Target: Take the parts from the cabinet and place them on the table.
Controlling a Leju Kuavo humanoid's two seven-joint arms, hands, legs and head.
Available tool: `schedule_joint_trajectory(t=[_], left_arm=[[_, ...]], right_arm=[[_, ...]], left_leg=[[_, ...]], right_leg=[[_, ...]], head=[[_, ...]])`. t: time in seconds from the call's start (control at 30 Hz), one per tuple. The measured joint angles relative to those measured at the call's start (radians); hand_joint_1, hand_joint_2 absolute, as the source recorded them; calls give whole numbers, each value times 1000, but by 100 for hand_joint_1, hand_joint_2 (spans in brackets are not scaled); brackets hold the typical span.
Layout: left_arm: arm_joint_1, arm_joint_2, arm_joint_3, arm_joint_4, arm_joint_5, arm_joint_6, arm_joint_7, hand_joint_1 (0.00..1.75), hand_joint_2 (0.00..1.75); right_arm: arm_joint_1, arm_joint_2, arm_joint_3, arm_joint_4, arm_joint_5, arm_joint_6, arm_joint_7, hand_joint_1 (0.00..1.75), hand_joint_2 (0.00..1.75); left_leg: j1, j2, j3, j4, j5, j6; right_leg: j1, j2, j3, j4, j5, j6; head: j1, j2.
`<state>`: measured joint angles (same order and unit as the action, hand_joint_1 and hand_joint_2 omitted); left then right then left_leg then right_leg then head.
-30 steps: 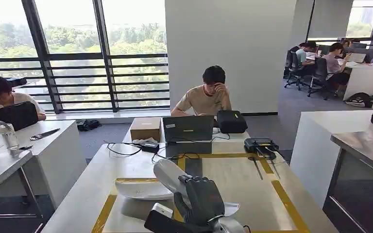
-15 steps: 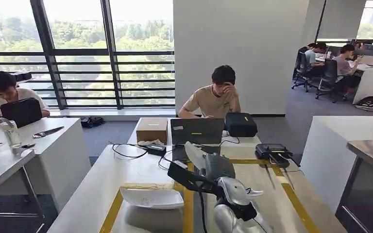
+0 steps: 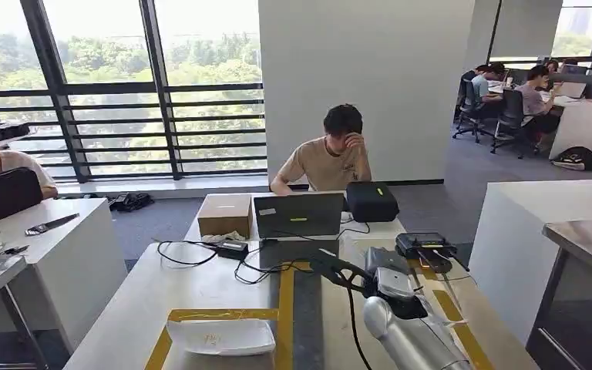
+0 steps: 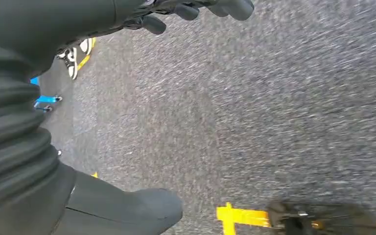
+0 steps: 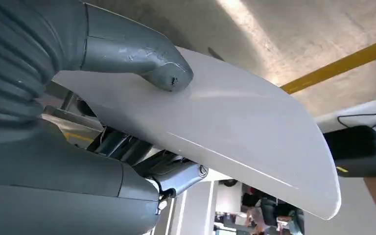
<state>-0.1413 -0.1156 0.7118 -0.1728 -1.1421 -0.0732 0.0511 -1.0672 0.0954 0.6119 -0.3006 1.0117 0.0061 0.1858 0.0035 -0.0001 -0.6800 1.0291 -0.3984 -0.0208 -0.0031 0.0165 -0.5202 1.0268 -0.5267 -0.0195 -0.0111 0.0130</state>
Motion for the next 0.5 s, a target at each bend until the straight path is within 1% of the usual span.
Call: schedule_joint_trajectory(t=[0.1, 0.13, 0.17, 0.2, 0.23, 0.27, 0.3, 0.33, 0.37, 0.4, 0.43, 0.47, 0.5], left_arm=[[0, 0, 0, 0, 0, 0, 0, 0, 175], [0, 0, 0, 0, 0, 0, 0, 0, 175], [-1, 0, 0, 0, -1, -2, 0, 0, 175], [0, -1, -1, 0, -1, -2, 0, 0, 175], [-1, -2, -2, 0, -2, -2, -1, 0, 175], [-3, -1, -2, 0, -4, -2, -7, 0, 175], [-4, -1, -3, 0, -4, -1, -16, 0, 175], [-4, -1, -5, 0, -4, -1, -22, 0, 175], [-2, -1, -5, 0, -4, -1, -25, 0, 175], [0, -1, -5, 0, -4, -1, -28, 0, 175], [0, -1, -6, 0, -4, -2, -30, 0, 175], [-1, -1, -6, 0, -4, -1, -30, 0, 175], [-1, -1, -6, 0, -7, -1, -28, 0, 175]], right_arm=[[0, 0, 0, 0, 0, 0, 0, 175, 175], [0, 0, 0, 0, 0, 0, 0, 175, 175], [1, -3, 0, 5, 0, 3, 2, 175, 175], [2, -5, -1, 10, 3, 8, 5, 175, 175], [3, -11, -1, 15, 6, 13, 9, 175, 175], [5, -11, -1, 16, 9, 16, 8, 175, 175], [12, -13, -1, 19, 11, 19, 8, 175, 175], [21, -14, -1, 21, 13, 21, 8, 175, 175], [30, -14, -1, 22, 15, 21, 4, 175, 175], [38, -14, -1, 24, 18, 21, 1, 175, 175], [41, -14, -1, 25, 20, 21, -1, 175, 175], [41, -14, -1, 25, 21, 21, -2, 0, 0], [40, -14, -1, 25, 22, 22, -4, 0, 0]], left_leg=[[0, 0, 0, 0, 0, 0], [-1, 1, 1, 1, -9, 2], [-2, 1, 16, 2, -6, 14], [0, 2, 22, -1, -11, 28], [5, -1, 52, -10, -18, 46], [5, 0, 56, -11, -23, 50], [5, -1, 61, -11, -29, 52], [5, -4, 66, -11, -35, 52], [5, -7, 74, -11, -42, 51], [5, -9, 84, -11, -50, 49], [5, -11, 94, -10, -58, 47], [4, -11, 106, -10, -68, 44], [4, -11, 113, -10, -76, 40]], right_leg=[[0, 0, 0, 0, 0, 0], [0, 2, 0, -1, -1, 1], [1, 2, -2, -10, -11, 12], [4, 2, 15, -6, -6, 21], [1, -5, -42, 102, -14, 32], [0, -6, -89, 172, -33, 37], [-2, -7, -136, 232, -66, 40], [-2, -7, -176, 274, -99, 43], [-3, -8, -203, 285, -112, 44], [-4, -8, -210, 254, -87, 44], [-4, -8, -198, 194, -34, 41], [-3, -8, -172, 101, 46, 35], [-2, -9, -149, 21, 114, 30]], head=[[0, 0], [0, 0], [0, 0], [2, 0], [6, 0], [6, 0], [6, 0], [8, 0], [9, 0], [11, 0], [11, 0], [12, 0], [11, 0]])
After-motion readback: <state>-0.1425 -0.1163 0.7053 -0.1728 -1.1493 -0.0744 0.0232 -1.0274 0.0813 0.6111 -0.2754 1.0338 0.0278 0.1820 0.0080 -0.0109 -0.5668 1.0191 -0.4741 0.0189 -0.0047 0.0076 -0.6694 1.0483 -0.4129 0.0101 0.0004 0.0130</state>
